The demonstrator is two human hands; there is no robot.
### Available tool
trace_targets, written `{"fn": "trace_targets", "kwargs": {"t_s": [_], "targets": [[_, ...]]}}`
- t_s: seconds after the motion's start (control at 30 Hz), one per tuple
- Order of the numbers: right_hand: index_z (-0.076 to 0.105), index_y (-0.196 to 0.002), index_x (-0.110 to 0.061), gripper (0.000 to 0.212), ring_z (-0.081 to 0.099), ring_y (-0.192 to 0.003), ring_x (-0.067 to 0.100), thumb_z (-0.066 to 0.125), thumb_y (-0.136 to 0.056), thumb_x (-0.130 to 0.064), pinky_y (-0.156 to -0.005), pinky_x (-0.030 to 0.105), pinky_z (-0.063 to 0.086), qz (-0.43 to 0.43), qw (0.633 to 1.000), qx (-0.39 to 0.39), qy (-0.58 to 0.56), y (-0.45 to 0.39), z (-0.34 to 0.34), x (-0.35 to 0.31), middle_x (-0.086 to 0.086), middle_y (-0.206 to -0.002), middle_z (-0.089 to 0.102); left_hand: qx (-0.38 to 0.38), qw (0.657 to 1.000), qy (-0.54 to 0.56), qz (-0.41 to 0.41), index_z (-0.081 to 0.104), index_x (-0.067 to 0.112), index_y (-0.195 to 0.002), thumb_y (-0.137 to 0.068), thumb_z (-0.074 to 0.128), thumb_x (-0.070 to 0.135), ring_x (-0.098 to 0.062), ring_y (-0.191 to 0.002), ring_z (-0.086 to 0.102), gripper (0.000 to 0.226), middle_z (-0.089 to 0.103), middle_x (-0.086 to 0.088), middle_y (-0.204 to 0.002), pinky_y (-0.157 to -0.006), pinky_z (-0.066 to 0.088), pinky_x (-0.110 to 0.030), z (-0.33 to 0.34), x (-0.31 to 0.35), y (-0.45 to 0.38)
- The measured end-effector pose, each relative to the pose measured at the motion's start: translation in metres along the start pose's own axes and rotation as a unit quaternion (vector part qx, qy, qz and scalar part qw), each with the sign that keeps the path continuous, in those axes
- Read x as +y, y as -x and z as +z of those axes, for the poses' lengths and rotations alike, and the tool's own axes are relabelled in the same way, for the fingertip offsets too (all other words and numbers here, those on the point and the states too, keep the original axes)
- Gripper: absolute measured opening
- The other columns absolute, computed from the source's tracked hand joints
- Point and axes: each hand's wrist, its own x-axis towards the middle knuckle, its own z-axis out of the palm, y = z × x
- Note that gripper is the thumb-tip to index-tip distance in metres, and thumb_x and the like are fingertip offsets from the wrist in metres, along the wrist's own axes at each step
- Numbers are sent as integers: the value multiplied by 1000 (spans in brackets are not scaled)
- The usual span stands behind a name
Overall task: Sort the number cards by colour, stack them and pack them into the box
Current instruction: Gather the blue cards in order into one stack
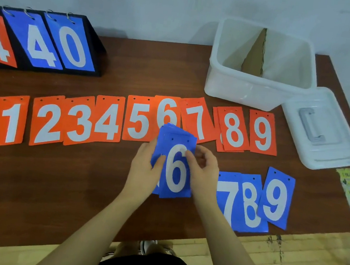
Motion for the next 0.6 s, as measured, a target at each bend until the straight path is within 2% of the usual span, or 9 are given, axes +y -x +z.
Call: {"fn": "trace_targets", "kwargs": {"t_s": [0.07, 0.13, 0.17, 0.23, 0.37, 0.47, 0.53, 0.6], "targets": [[55, -118, -18, 35, 50, -113, 18, 61, -88, -35, -88, 31, 48, 17, 990, 72, 120, -8, -24, 15, 1, -122, 53, 14, 999, 20, -28, 44, 22, -132, -94, 51, 22, -3, -97, 53, 40, 50, 11, -114, -67, 45, -6, -1, -3, -6], [49, -126, -11, 50, 39, -125, 29, 66, -85, -34, -102, 43, 36, 78, 951, 123, 272, -11, -49, 33, 10, -133, 45, 16, 998, 38, -48, 44, 22, -132, -93, 53, 22, -4, -98, 55, 40, 52, 10, -116, -61, 46, -7, -2, -5, -10], [45, -130, -8, 59, 34, -129, 33, 68, -83, -36, -107, 46, 29, 107, 934, 132, 314, -10, -57, 39, 14, -136, 41, 11, 998, 41, -50, 45, 23, -131, -93, 53, 23, -5, -99, 57, 39, 53, 10, -117, -61, 47, -7, -2, -7, -13], [39, -133, -5, 74, 30, -131, 37, 71, -78, -42, -108, 49, 24, 126, 926, 138, 329, -7, -59, 45, 16, -139, 37, 0, 998, 47, -51, 46, 23, -129, -92, 53, 24, -8, -102, 59, 37, 55, 8, -118, -66, 48, -11, 0, -10, -18], [37, -132, -3, 85, 33, -129, 38, 72, -72, -53, -105, 48, 28, 118, 920, 128, 350, -11, -45, 43, 18, -137, 38, -24, 998, 48, -42, 46, 22, -130, -92, 54, 24, -12, -108, 59, 38, 57, 3, -123, -71, 50, -15, 5, -9, -24], [42, -125, -4, 75, 37, -125, 35, 71, -75, -50, -104, 46, 29, 121, 924, 119, 343, -15, -42, 42, 15, -130, 43, -29, 998, 42, -27, 46, 21, -130, -92, 54, 25, -9, -107, 58, 39, 56, 6, -123, -71, 50, -16, 3, -4, -27], [45, -123, -5, 53, 42, -123, 32, 66, -84, -34, -101, 43, 32, 91, 946, 94, 297, -16, -45, 41, 12, -126, 47, -24, 999, 34, -27, 45, 20, -131, -92, 54, 25, -5, -103, 55, 41, 55, 6, -123, -67, 48, -12, -1, -2, -29], [48, -123, -6, 34, 52, -114, 28, 55, -93, -21, -89, 33, 42, 54, 971, 71, 222, -13, -51, 34, 11, -123, 53, -15, 999, 32, -30, 44, 20, -132, -92, 54, 25, -5, -102, 54, 42, 54, 4, -126, -64, 47, -12, -6, -2, -31]]}}
